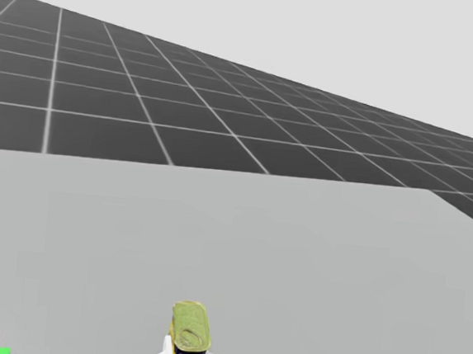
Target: Look at the card. If it is red, pick the object on the left. If it is green, pick the object on the right.
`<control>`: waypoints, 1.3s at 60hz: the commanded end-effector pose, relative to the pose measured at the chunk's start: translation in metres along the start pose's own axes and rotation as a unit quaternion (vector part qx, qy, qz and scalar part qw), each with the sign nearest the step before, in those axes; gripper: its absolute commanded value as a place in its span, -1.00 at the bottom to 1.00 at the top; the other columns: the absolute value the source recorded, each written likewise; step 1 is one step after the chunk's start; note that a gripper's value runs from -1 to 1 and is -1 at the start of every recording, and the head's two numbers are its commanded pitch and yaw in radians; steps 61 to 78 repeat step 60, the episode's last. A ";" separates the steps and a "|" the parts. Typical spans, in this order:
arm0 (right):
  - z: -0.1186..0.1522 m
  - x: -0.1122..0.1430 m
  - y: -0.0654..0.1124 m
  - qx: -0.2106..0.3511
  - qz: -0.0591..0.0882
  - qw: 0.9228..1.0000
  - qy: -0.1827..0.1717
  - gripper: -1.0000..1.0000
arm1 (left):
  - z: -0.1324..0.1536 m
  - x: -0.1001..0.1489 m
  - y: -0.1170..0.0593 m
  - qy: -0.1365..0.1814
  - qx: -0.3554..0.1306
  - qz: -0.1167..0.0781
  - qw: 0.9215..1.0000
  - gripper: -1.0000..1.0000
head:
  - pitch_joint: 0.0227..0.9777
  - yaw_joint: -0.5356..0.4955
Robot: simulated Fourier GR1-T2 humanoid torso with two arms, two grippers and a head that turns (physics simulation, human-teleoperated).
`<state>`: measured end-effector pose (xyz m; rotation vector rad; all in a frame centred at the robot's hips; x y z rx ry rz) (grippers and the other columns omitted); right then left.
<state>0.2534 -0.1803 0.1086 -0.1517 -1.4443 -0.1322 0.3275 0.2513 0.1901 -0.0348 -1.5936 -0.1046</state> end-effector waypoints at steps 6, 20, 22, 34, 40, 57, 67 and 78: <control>0.005 -0.004 -0.010 -0.046 -0.003 0.999 0.014 1.00 | 0.000 -0.001 0.000 0.001 0.000 0.000 1.000 -1.00 | -0.20 -0.86; 0.005 0.036 -0.019 -0.048 0.009 0.998 -0.036 1.00 | 0.000 -0.001 0.000 0.001 0.000 0.000 1.000 -1.00 | -0.22 -0.87; 0.005 0.041 -0.020 -0.048 0.009 0.998 -0.041 1.00 | 0.000 -0.001 0.000 0.001 0.000 0.000 1.000 -1.00 | -0.22 -0.87; -0.002 0.080 -0.032 -0.056 0.031 0.993 -0.098 1.00 | 0.000 0.000 0.001 -0.001 0.002 0.003 1.000 -1.00 | -0.23 -0.88; -0.005 0.103 -0.039 -0.059 0.051 0.988 -0.131 1.00 | 0.000 0.000 0.001 -0.001 0.002 0.003 1.000 -1.00 | -0.22 -0.89; -0.008 0.175 -0.053 -0.075 0.059 0.969 -0.230 1.00 | 0.000 0.001 0.002 -0.002 0.004 0.004 1.000 -1.00 | -0.24 -0.92; -0.006 0.188 -0.055 -0.076 0.062 0.964 -0.248 1.00 | 0.000 0.001 0.003 -0.003 0.004 0.004 1.000 -1.00 | -0.24 -0.93; -0.006 0.188 -0.055 -0.076 0.062 0.964 -0.248 1.00 | 0.000 0.001 0.003 -0.003 0.004 0.004 1.000 -1.00 | -0.24 -0.93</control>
